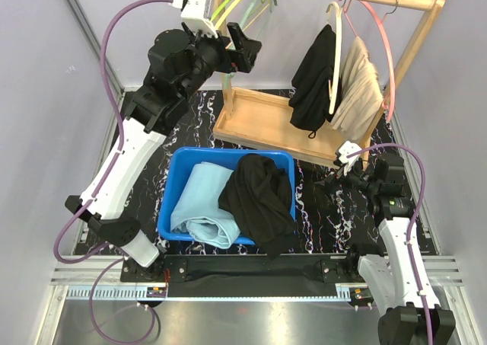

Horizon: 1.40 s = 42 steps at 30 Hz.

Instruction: Remove the trousers from the hanger

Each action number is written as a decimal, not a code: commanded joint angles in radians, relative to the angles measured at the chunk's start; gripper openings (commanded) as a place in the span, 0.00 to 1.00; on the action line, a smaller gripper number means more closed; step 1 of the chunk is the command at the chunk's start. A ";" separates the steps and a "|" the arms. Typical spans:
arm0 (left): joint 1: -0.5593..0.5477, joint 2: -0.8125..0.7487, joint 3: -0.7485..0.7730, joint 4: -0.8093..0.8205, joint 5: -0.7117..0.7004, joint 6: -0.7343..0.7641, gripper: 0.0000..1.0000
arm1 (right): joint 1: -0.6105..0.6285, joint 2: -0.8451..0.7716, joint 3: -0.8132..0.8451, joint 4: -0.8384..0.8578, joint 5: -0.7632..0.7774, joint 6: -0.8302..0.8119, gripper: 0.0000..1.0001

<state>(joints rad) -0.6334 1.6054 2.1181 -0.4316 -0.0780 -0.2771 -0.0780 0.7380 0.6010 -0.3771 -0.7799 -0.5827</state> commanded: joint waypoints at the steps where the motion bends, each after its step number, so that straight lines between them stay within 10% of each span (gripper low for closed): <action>1: -0.032 0.033 0.009 0.060 0.113 -0.135 0.93 | -0.008 -0.009 -0.001 0.050 -0.021 -0.011 1.00; 14: -0.155 0.287 0.223 0.116 0.161 -0.393 0.93 | -0.012 -0.038 -0.006 0.053 -0.013 -0.014 1.00; 30: -0.338 0.450 0.330 0.088 -0.230 -0.108 0.91 | -0.016 -0.054 -0.009 0.060 -0.013 -0.011 1.00; 38: -0.350 0.533 0.401 0.123 -0.382 0.090 0.58 | -0.016 -0.061 -0.009 0.060 -0.010 -0.012 1.00; 42: -0.345 0.534 0.401 0.157 -0.437 0.171 0.24 | -0.017 -0.063 -0.009 0.058 -0.009 -0.012 1.00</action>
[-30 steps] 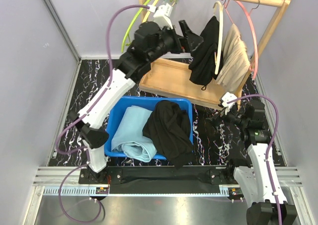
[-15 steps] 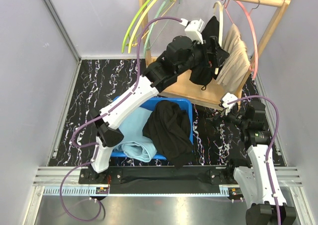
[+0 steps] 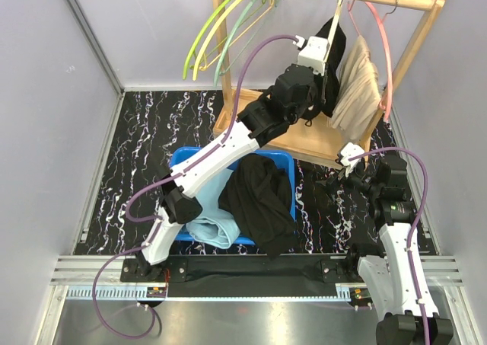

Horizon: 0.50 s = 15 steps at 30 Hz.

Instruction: Remove the trousers from the hanger

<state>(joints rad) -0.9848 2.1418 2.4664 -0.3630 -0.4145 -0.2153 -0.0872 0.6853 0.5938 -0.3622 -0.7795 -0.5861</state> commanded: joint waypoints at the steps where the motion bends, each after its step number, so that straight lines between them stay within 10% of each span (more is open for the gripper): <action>1: 0.009 -0.002 0.052 0.093 -0.113 0.119 0.21 | -0.008 -0.010 -0.002 0.043 -0.009 -0.009 1.00; 5: 0.043 -0.010 0.051 0.107 -0.112 0.137 0.00 | -0.008 -0.010 -0.002 0.042 -0.009 -0.009 1.00; 15: 0.107 -0.089 0.000 0.200 -0.087 0.158 0.00 | -0.016 0.006 0.008 0.035 -0.015 -0.003 1.00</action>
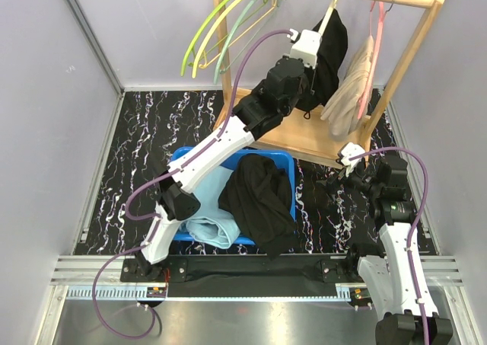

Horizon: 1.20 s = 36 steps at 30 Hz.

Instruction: Remove the trousers from the hanger

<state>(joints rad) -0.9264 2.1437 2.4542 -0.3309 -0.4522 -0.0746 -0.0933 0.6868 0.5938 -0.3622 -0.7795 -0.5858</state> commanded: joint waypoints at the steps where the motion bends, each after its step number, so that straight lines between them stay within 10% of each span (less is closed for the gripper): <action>1: 0.054 -0.097 0.009 0.171 -0.058 0.021 0.00 | -0.010 0.006 0.008 0.035 -0.015 -0.003 1.00; 36: 0.208 -0.323 -0.066 0.124 0.185 -0.180 0.00 | -0.011 -0.084 0.302 -0.230 -0.201 -0.066 1.00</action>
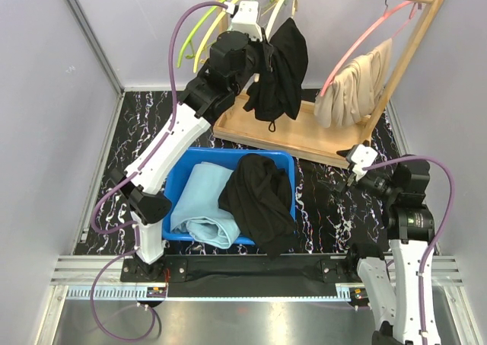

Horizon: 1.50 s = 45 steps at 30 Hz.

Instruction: Remove the trousers from the hanger

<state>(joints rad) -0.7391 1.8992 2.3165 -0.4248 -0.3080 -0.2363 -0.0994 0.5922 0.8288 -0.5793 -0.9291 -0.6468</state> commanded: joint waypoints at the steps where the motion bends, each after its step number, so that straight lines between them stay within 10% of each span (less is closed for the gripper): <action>1: 0.026 -0.084 0.073 0.222 0.052 -0.021 0.00 | -0.005 0.026 0.078 -0.005 -0.057 0.016 1.00; 45: 0.107 -0.204 -0.014 0.440 0.360 -0.057 0.00 | 0.013 0.328 0.378 0.153 -0.192 0.124 0.99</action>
<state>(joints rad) -0.6472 1.8164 2.2799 -0.3809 0.0357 -0.2878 -0.0952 0.9077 1.1454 -0.4351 -1.0943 -0.4877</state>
